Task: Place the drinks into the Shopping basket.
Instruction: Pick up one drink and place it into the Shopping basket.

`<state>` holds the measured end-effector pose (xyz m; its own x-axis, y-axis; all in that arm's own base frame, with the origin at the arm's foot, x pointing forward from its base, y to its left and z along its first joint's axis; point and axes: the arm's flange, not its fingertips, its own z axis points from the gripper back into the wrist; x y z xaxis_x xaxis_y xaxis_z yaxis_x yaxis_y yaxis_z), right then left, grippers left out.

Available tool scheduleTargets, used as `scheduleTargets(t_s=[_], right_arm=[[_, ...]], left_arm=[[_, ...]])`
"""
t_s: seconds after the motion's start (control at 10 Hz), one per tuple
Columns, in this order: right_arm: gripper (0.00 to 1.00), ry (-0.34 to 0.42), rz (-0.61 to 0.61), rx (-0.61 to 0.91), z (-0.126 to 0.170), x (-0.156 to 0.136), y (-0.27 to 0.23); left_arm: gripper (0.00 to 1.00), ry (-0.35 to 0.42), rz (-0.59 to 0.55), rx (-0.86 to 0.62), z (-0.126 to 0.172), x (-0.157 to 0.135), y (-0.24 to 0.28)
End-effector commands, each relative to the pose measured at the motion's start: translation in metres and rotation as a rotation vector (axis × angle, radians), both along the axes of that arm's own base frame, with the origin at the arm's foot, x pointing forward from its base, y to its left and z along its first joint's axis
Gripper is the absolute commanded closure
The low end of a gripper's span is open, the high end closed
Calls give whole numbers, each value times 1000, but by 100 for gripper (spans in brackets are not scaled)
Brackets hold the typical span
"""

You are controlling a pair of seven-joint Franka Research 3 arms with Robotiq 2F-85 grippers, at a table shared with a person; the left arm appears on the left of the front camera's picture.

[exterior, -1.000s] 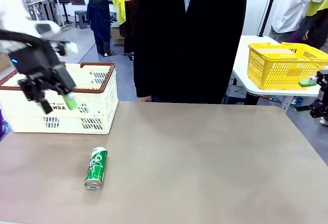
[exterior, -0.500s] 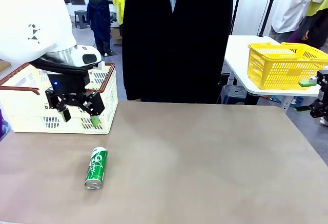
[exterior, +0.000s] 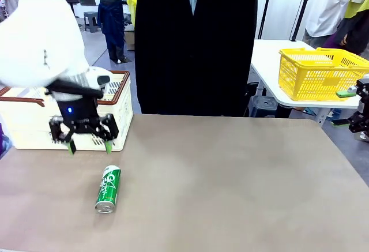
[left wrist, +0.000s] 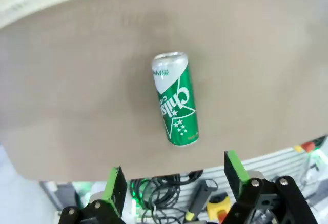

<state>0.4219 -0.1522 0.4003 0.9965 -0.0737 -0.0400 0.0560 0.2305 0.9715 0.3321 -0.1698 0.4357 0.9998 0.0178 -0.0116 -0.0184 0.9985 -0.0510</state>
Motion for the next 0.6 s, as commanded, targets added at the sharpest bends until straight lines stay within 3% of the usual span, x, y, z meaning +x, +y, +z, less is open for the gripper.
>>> scheduleTargets(t_s=[0.0, 0.3, 0.5], right_arm=[[0, -10, 17, 0, 2, -2, -1], [0, -10, 17, 0, 2, -2, -1], [0, -10, 17, 0, 2, -2, -1]], left_arm=[[0, -42, 32, 28, -25, -30, -10], [0, -48, -22, 60, -53, -51, -17], [0, -18, -49, 76, -72, -41, -23]])
